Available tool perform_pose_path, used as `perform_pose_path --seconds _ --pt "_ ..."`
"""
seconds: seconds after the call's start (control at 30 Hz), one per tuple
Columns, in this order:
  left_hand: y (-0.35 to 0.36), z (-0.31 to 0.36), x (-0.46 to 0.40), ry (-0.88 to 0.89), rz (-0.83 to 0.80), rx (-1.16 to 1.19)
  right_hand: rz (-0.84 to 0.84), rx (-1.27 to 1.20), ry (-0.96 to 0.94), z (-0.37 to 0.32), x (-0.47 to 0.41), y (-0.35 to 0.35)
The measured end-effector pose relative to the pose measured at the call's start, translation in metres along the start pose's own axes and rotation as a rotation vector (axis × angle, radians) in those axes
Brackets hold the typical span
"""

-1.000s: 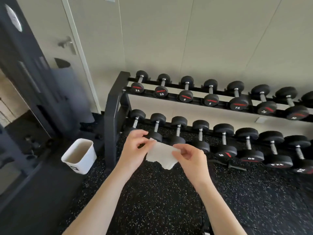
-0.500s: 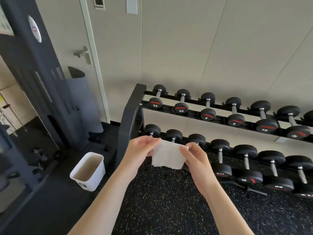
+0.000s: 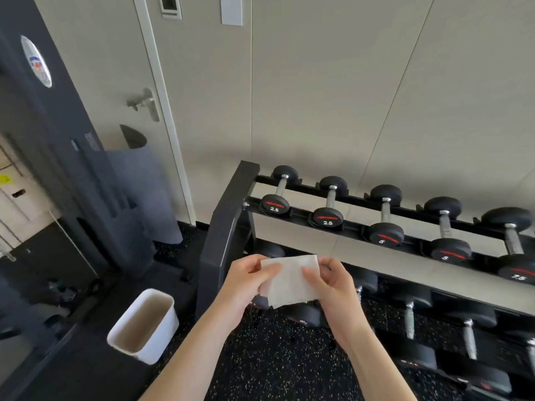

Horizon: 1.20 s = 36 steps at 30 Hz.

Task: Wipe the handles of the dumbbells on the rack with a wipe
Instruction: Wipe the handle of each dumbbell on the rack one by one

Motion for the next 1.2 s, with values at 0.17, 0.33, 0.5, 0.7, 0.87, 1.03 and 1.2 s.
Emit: perform_pose_path --seconds 0.17,0.33,0.5,0.7,0.87,1.03,1.2 --pt "0.006 0.006 -0.065 0.001 0.019 -0.016 0.018 0.007 0.029 0.012 -0.062 -0.010" --pt "0.002 0.001 -0.133 -0.034 0.005 -0.033 0.099 -0.045 0.085 0.031 -0.128 -0.013" --pt "-0.014 0.012 -0.231 0.062 0.042 -0.264 0.266 -0.061 0.119 0.049 -0.211 -0.020" --pt "-0.022 0.026 -0.356 0.367 0.025 -0.843 0.525 -0.018 0.171 0.068 -0.298 -0.037" --pt "0.003 0.017 -0.427 0.637 -0.041 -1.248 0.586 0.081 0.198 0.082 -0.358 -0.043" --pt "0.007 -0.005 -0.474 0.660 -0.065 -1.324 0.610 0.234 0.214 0.095 -0.414 -0.054" --pt "-0.003 -0.013 -0.486 0.651 -0.071 -1.109 0.634 0.280 0.211 0.116 -0.484 -0.050"
Point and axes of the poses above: each hand's wrist, its own x-axis away from the middle knuckle, its own y-axis out of the palm, z = x × y, the point moved 10 cm from there along -x, towards the middle knuckle, and after that the axes turned 1 degree about x, right-handed, at the moved point
